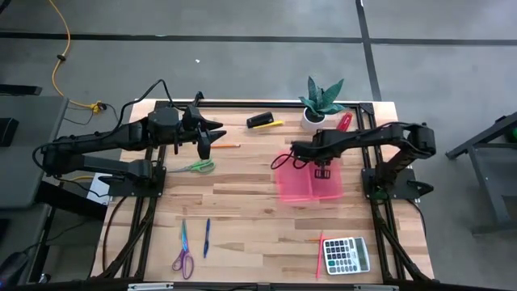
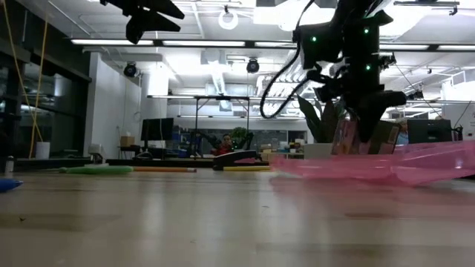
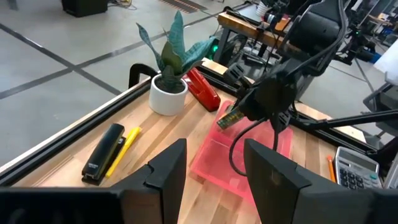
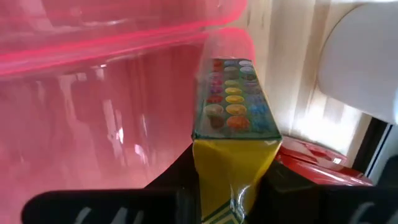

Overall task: Pack school essentials
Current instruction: Put the orange crayon box into the pink supply box

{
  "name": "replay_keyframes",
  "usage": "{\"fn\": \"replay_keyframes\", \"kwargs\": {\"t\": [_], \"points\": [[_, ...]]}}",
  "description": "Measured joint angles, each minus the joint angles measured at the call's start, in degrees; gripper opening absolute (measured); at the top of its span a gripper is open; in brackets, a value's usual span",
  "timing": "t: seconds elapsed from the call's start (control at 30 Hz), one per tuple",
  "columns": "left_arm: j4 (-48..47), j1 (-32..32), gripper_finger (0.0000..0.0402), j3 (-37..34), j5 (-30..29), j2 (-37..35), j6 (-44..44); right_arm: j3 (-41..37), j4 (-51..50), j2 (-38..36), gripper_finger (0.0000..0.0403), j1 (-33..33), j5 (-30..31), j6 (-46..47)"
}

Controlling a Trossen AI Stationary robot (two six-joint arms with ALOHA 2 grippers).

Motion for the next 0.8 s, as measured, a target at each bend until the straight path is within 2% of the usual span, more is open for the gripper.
{"fn": "replay_keyframes", "kwargs": {"t": [0.4, 0.8], "points": [[0.0, 0.0, 0.0147, 0.0, 0.0, 0.0, 0.0, 0.1, -1.2, 2.8, 0.0068, 0.0, 1.3, 0.0], [0.0, 0.0, 0.0147, 0.0, 0.1, 0.0, 0.0, 0.0, -3.6, 2.2, 0.0192, 0.0, 2.0, 0.5]]}}
